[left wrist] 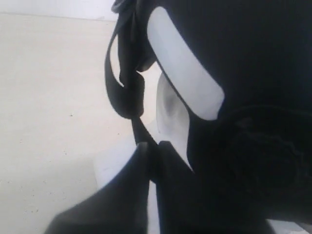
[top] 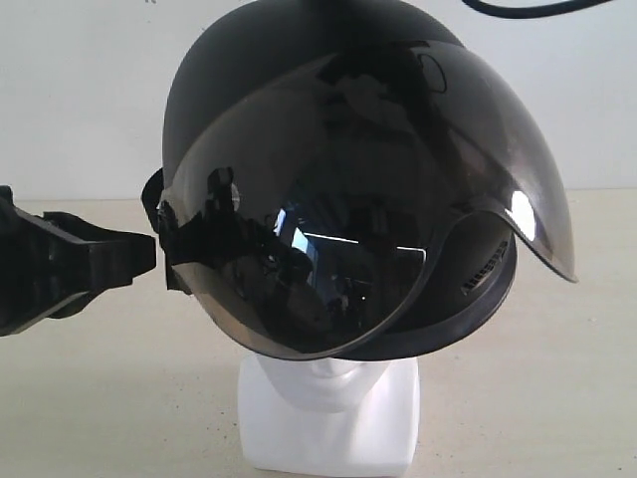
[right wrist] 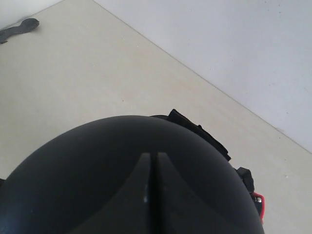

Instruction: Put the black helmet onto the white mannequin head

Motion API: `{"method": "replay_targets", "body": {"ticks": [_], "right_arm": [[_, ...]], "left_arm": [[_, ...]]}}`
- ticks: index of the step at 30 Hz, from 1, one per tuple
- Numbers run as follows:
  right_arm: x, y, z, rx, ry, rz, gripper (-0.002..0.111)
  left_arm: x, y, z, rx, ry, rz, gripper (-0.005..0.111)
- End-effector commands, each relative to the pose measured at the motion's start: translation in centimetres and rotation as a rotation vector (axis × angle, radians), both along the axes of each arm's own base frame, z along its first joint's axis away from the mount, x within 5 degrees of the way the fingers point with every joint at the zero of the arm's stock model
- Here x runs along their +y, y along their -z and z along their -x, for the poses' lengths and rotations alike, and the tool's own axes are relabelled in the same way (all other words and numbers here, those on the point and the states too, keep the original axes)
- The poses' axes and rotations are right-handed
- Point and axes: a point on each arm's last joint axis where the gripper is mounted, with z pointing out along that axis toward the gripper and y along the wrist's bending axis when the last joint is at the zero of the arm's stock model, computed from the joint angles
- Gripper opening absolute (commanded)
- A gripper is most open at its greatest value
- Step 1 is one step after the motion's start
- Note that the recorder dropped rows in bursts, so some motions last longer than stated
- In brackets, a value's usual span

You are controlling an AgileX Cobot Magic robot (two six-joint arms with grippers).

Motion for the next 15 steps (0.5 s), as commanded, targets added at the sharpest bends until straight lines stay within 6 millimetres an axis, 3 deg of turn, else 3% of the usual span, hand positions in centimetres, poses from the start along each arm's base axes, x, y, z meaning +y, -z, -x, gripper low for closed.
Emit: {"method": "replay_targets", "body": {"ticks": [1,8,15], "right_arm": [[0.0,1.0,-0.1,0.05,-0.004,0.068,0.0],[-0.1,0.8,-0.1,0.03,0.001,0.063,0.0],[-1.1,-1.2,0.9,-0.063,0.016,0.008,0.0]], "left_arm": [[0.2,-0.7,0.1,0.018,0.013,-0.065,0.004],[2.4,-3.9,1.5,-0.034,-0.033,-0.246,0.004],[4.5,-6.9,3.6,-0.149,-0.114,-0.236,0.009]]}}
